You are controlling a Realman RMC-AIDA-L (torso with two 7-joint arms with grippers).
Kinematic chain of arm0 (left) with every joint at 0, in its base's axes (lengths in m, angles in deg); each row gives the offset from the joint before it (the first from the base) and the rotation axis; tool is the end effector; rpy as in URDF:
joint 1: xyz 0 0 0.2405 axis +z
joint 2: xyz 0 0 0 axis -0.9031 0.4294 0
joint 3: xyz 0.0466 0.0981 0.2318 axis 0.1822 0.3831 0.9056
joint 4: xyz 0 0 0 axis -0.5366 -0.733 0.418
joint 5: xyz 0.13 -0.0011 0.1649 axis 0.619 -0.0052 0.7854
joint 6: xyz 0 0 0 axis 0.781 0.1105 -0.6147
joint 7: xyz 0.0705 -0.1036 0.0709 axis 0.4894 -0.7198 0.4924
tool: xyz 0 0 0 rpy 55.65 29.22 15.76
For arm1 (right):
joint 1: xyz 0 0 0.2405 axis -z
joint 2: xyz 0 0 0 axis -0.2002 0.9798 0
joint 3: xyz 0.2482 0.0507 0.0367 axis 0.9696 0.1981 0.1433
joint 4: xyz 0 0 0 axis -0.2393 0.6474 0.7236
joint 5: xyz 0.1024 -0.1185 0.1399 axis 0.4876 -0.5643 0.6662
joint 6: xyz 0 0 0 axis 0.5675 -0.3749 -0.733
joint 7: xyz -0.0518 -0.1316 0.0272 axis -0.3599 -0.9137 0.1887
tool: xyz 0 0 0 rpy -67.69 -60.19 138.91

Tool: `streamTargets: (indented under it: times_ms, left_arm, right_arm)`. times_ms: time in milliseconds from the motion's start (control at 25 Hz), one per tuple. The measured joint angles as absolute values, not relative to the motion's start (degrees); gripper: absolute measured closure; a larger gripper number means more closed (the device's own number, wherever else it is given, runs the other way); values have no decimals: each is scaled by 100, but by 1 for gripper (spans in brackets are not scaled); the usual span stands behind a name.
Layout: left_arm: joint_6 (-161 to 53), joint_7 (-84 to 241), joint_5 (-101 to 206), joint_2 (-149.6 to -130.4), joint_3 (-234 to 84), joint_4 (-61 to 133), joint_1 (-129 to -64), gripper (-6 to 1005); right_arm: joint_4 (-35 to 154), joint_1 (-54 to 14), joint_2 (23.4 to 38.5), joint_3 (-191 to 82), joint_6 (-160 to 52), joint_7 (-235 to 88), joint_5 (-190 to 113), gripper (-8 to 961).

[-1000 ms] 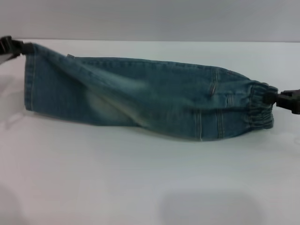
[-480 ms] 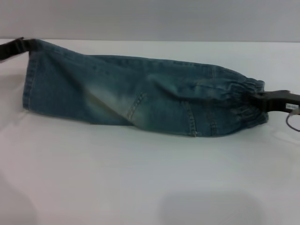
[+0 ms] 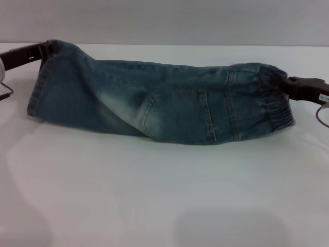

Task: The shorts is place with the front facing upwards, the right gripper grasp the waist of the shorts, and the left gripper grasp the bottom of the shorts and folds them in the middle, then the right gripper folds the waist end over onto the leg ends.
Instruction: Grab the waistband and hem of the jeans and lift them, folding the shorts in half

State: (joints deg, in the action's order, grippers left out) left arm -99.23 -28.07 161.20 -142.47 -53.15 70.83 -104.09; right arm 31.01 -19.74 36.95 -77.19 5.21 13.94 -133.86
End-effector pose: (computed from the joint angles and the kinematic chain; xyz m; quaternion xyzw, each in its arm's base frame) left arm -0.2939 0.4324 0.0577 -0.7612 -0.4645 -0.2386 0.3845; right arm 0.3054 0.3731 0.0206 -0.8155 0.4066 0.2805 0.3015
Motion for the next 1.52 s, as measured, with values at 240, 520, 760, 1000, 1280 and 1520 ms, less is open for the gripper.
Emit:
streamTargets:
  times_ms: [240, 520, 760, 1000, 1280, 1520]
  left_arm:
    - [-9638, -2539, 15946, -14288, -5296, 7041, -10457, 824]
    - [-9166, -2346, 15655, -14294, -4827, 6961, -10491, 819]
    - [-8773, -2316, 15306, -14304, -4222, 6959, -10446, 815]
    - [-8647, -1972, 15154, -14313, -4130, 6785, -10473, 810]
    - [-8631, -1288, 14829, -14314, -4123, 6608, -10518, 806]
    - [-8561, -446, 14466, -14356, -4119, 6352, -10598, 801]
  right_arm:
    - [3693, -1862, 3698, -7706, 240, 447, -12577, 945]
    - [4235, -1841, 3698, -7706, -115, -534, -11828, 942]
    - [4367, -1897, 3698, -7701, -316, -855, -11613, 939]
    - [4470, -1955, 3705, -7709, -686, -962, -11550, 937]
    - [4545, -2028, 3714, -7721, -986, -970, -11494, 934]
    - [4708, -2102, 3719, -7706, -1351, -1011, -11260, 873]
